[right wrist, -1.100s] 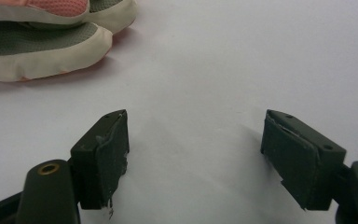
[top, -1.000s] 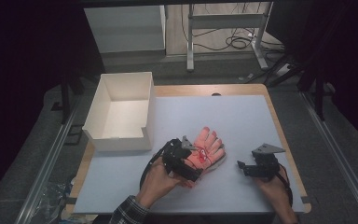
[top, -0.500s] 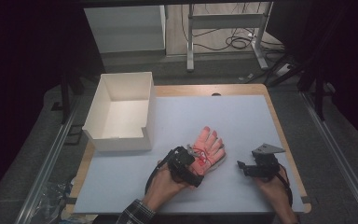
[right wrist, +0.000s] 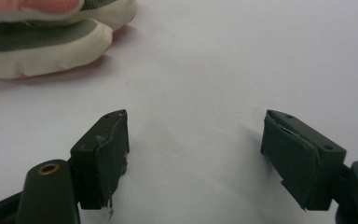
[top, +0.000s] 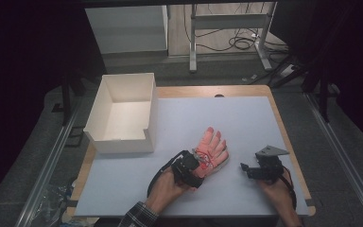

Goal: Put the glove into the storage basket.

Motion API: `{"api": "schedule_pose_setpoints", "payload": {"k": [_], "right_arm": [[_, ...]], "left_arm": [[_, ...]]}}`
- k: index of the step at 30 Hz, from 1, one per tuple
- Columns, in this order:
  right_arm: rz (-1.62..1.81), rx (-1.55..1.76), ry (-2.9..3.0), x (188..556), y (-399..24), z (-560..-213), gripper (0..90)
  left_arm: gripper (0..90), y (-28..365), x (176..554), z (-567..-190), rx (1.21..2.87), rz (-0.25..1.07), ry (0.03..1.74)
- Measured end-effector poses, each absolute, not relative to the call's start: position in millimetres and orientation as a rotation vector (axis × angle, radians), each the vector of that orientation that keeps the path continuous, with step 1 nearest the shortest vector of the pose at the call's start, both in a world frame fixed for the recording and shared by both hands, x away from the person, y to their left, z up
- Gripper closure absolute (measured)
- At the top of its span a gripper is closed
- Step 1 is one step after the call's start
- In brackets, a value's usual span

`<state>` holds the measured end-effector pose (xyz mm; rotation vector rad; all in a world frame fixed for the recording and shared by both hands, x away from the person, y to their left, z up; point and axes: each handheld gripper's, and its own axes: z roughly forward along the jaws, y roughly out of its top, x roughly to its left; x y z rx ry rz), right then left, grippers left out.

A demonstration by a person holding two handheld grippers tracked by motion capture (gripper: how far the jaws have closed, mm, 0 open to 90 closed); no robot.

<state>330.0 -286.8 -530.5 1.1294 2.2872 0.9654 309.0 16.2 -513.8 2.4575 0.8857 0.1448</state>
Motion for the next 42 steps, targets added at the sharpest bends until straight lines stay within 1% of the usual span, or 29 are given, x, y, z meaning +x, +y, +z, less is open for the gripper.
{"api": "schedule_pose_setpoints", "payload": {"k": [2, 3, 12, 14, 18, 28, 42], "right_arm": [[0.966, 1.13, 2.287, 330, -287, -531, 23.6], [0.965, 1.129, 2.287, 330, -287, -531, 23.6], [0.966, 1.13, 2.287, 330, -287, -530, 23.6], [0.966, 1.13, 2.287, 330, -287, -530, 23.6], [0.965, 1.13, 2.287, 330, -287, -531, 23.6], [0.967, 1.133, 2.286, 330, -287, -531, 23.6], [0.967, 1.134, 2.287, 330, -287, -530, 23.6]], "left_arm": [[40.5, 21, 310, -514, 2.428, 0.12, 0.881], [41.2, 23, 311, -514, 2.421, 0.113, 0.873], [43.8, 26, 315, -506, 2.442, 0.101, 0.813], [43.8, 27, 317, -503, 2.436, 0.123, 0.818], [43.8, 29, 322, -499, 2.407, 0.124, 0.831], [43.3, 34, 340, -482, 2.38, 0.197, 0.849], [43.3, 39, 372, -453, 2.355, 0.233, 0.891]]}}
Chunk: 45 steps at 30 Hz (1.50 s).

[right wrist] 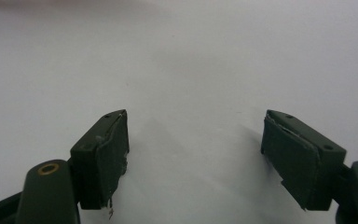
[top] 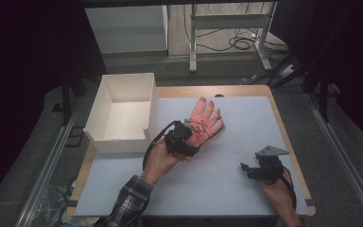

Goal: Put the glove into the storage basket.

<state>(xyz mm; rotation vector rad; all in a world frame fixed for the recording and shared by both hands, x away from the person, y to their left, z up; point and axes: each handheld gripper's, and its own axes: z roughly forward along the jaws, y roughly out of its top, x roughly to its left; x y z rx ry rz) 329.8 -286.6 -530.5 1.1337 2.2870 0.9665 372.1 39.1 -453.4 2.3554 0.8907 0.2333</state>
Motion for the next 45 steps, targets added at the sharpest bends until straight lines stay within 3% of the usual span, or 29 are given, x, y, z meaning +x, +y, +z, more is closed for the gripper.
{"api": "schedule_pose_setpoints", "payload": {"k": [19, 45], "right_arm": [[0.969, 1.134, 2.286, 330, -287, -531, 23.5], [0.97, 1.131, 2.285, 330, -287, -531, 23.5]], "left_arm": [[43.0, 54, 418, -414, 2.329, 0.337, 1.001], [42.6, 117, 448, -360, 2.205, 0.461, 1.195]]}}
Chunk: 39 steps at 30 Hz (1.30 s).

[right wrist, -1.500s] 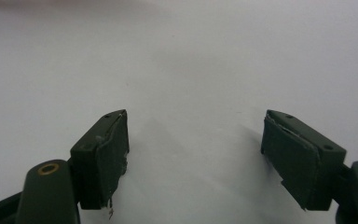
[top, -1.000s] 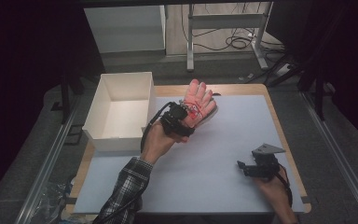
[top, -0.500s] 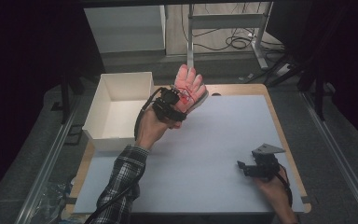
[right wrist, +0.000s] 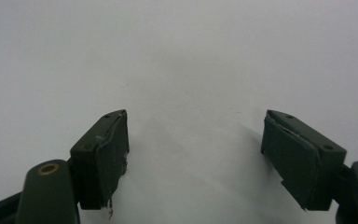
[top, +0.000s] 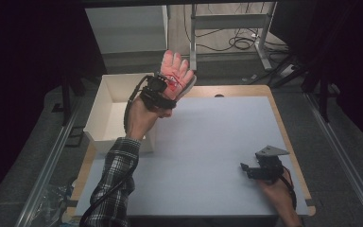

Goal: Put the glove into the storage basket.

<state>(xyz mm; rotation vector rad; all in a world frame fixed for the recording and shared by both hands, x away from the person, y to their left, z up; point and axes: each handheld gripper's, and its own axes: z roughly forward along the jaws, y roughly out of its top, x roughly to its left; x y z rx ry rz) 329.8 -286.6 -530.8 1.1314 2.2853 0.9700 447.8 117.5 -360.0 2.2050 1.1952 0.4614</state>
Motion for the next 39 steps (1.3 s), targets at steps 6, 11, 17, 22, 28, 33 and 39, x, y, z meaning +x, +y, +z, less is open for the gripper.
{"api": "schedule_pose_setpoints", "payload": {"k": [6, 11, 17, 22, 28, 33, 39], "right_arm": [[0.971, 1.131, 2.285, 330, -287, -531, 23.5], [0.97, 1.132, 2.285, 330, -287, -531, 23.5], [0.969, 1.132, 2.285, 330, -287, -531, 23.5], [0.969, 1.132, 2.284, 330, -287, -531, 23.4], [0.968, 1.132, 2.284, 330, -287, -531, 23.4], [0.968, 1.132, 2.283, 330, -287, -531, 23.3], [0.968, 1.133, 2.283, 330, -287, -531, 23.3]], "left_arm": [[42.4, 141, 450, -355, 2.167, 0.493, 1.271], [42.2, 163, 449, -355, 2.139, 0.519, 1.328], [41.8, 190, 446, -361, 2.086, 0.527, 1.413], [41.7, 212, 443, -372, 2.053, 0.525, 1.485], [41.6, 228, 442, -393, 2.035, 0.497, 1.554], [41.4, 232, 447, -414, 2.047, 0.467, 1.588], [40.9, 229, 454, -437, 2.071, 0.432, 1.625]]}}
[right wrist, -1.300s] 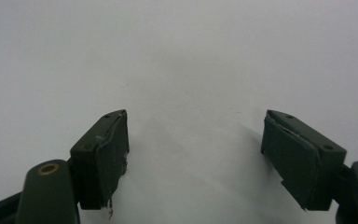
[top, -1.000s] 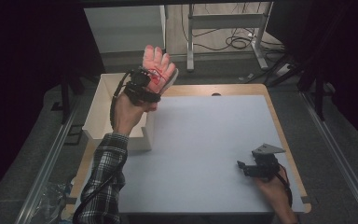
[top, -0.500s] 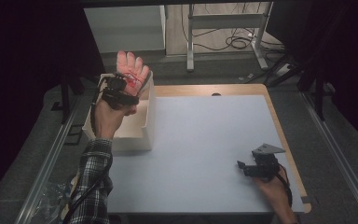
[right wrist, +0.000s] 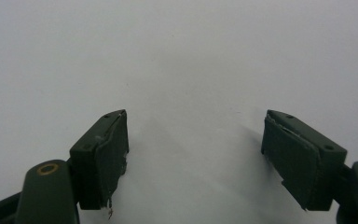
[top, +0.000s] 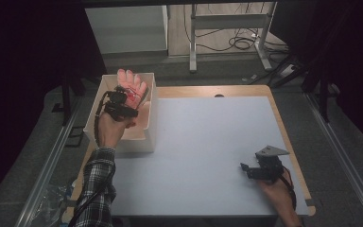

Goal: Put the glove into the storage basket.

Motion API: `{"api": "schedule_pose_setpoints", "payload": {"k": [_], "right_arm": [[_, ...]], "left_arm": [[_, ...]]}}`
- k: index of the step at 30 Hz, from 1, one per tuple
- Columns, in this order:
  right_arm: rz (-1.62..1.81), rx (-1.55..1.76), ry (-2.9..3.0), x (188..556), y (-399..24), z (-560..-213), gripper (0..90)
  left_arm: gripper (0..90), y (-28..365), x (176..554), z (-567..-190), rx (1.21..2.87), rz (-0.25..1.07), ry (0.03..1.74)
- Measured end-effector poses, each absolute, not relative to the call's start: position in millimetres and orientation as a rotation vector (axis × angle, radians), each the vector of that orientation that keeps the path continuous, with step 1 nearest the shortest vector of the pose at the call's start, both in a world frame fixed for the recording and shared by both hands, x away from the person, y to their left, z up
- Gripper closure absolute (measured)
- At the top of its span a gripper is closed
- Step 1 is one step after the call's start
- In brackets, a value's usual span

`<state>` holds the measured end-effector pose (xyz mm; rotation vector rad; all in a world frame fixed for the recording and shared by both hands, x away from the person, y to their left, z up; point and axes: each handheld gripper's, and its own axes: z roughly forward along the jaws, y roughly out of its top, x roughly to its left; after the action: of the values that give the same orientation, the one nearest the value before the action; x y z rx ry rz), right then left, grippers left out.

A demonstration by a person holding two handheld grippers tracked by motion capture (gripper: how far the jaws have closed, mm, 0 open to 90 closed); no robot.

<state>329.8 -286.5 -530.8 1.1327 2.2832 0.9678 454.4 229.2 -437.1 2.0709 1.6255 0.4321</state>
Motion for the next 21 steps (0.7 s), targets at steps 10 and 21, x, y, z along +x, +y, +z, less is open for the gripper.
{"api": "schedule_pose_setpoints", "payload": {"k": [10, 21], "right_arm": [[0.968, 1.132, 2.283, 330, -287, -531, 23.3], [0.968, 1.132, 2.283, 330, -287, -531, 23.3]], "left_arm": [[39.9, 212, 473, -464, 2.115, 0.373, 1.701], [30.9, 200, 488, -478, 2.162, 0.287, 1.758]]}}
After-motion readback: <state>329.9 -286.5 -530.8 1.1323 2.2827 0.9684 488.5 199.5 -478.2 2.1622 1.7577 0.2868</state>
